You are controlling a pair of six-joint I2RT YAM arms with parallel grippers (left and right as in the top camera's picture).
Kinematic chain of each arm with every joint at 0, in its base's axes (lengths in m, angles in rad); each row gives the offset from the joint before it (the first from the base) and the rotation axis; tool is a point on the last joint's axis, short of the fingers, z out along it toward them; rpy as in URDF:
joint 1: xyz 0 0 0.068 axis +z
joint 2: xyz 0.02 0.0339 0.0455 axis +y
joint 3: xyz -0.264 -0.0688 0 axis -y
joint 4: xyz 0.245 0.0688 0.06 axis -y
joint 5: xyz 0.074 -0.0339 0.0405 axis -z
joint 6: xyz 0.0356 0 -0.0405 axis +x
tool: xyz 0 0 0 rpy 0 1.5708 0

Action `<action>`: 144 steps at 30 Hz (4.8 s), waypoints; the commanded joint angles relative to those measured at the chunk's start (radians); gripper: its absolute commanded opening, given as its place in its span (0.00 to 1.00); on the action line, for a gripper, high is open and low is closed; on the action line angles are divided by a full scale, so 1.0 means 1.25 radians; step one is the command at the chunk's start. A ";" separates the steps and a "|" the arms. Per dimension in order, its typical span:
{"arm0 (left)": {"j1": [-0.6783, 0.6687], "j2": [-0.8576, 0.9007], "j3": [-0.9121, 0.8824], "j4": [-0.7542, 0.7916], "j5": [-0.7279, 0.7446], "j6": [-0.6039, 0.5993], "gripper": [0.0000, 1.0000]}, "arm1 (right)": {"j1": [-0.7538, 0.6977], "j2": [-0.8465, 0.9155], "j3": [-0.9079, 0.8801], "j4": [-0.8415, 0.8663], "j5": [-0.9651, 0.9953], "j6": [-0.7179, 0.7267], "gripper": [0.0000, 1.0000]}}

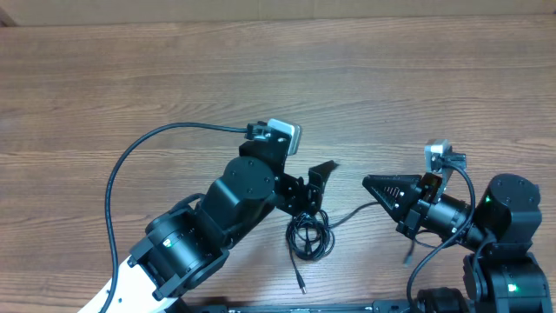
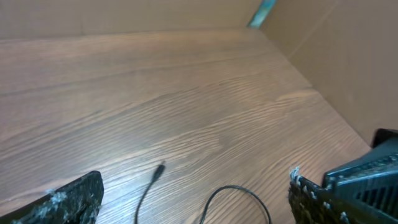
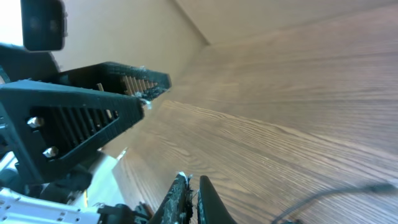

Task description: Untangle cables

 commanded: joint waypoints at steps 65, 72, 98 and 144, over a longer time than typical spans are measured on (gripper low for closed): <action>0.063 0.578 -0.137 -0.127 0.132 -0.183 0.04 | 0.000 0.260 0.020 -0.226 0.233 -0.124 0.91; 0.106 0.494 -0.008 -0.124 0.126 -0.026 0.04 | 0.000 0.259 0.020 -0.236 0.228 -0.137 0.84; 0.099 0.200 0.102 -0.014 0.410 0.534 0.04 | 0.000 0.143 0.020 -0.060 -0.093 -0.276 0.57; 0.101 0.198 0.102 -0.069 0.198 0.281 0.04 | 0.000 0.143 0.020 -0.104 0.080 -0.221 0.54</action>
